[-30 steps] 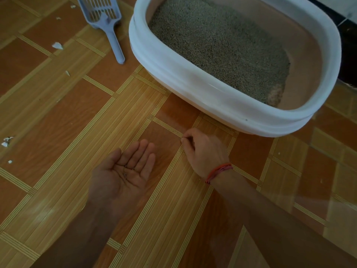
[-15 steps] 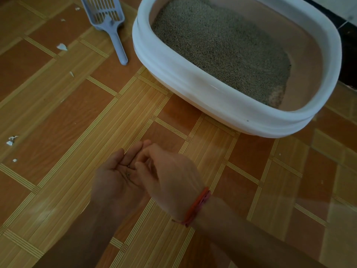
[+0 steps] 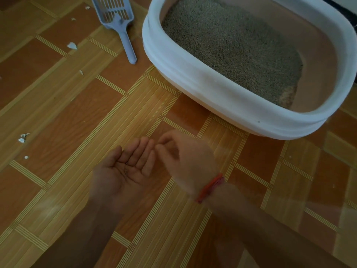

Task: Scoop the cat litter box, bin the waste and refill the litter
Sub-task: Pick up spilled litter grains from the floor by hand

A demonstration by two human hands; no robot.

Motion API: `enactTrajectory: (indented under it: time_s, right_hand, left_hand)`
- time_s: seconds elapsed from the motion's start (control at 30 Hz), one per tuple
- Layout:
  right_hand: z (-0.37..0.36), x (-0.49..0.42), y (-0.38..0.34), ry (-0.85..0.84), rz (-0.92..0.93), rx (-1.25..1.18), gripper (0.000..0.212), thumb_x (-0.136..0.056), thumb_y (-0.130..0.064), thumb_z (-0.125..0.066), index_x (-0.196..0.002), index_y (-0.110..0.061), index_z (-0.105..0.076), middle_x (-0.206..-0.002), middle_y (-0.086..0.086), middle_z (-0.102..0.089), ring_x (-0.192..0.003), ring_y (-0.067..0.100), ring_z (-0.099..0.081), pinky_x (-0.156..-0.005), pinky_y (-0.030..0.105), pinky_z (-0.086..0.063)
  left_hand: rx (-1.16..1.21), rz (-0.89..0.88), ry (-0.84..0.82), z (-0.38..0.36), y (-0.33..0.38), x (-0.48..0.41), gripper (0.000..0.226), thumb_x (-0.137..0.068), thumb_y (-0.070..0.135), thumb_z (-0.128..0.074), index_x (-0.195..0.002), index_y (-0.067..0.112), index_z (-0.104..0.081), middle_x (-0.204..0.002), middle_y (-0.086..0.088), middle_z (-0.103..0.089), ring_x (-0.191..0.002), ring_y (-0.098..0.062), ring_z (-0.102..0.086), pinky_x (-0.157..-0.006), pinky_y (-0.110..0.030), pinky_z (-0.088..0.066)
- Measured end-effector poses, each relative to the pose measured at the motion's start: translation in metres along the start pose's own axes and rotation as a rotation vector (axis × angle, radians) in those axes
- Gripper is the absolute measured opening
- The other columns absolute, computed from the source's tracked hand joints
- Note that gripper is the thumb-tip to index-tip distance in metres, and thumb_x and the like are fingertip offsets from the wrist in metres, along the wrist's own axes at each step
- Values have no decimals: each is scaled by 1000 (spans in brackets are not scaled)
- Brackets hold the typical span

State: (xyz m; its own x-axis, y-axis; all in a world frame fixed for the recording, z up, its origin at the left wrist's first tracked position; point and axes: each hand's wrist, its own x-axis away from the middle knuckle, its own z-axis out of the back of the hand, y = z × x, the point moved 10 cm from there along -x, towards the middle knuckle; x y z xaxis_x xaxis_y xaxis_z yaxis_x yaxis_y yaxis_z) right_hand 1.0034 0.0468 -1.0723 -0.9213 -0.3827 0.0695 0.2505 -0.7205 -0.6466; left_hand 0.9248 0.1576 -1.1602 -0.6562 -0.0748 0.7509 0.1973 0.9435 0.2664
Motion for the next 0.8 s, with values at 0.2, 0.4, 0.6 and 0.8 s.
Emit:
enactTrajectory:
  time_s: [0.2,0.4,0.6,0.8]
  right_hand:
    - [-4,-34,39,-94,-99,155,16,-98,-38,-52,-103,-32,-66,-91,-17,-64,-85,2,-57,-75,22,-49]
    - [-17,-45,42,-96,-115,183,13,-95,-37,-57,-98,-32,-69,-94,-13,-68,-90,9,-61,-75,33,-55]
    - [-20,-48,44,-96,-100,205,13,-95,-36,-57,-99,-33,-69,-96,-13,-69,-91,9,-61,-76,29,-52]
    - [-23,-50,42,-109,-85,259,15,-97,-36,-52,-94,-31,-66,-84,-10,-67,-80,12,-62,-68,31,-53]
  left_hand:
    - [78,-2,-4,3,8,5,52,-101,24,-39,-79,-2,-78,-108,-14,-74,-99,-29,-72,-80,-43,-59]
    - [65,-1,16,2,12,10,51,-101,25,-39,-81,-2,-78,-107,-14,-74,-98,-29,-72,-80,-44,-59]
    - [59,4,32,6,13,9,52,-102,25,-38,-81,-1,-77,-107,-14,-74,-100,-29,-72,-80,-45,-59]
    - [59,7,38,8,13,8,46,-102,25,-38,-92,-1,-74,-108,-14,-74,-100,-29,-72,-81,-45,-59]
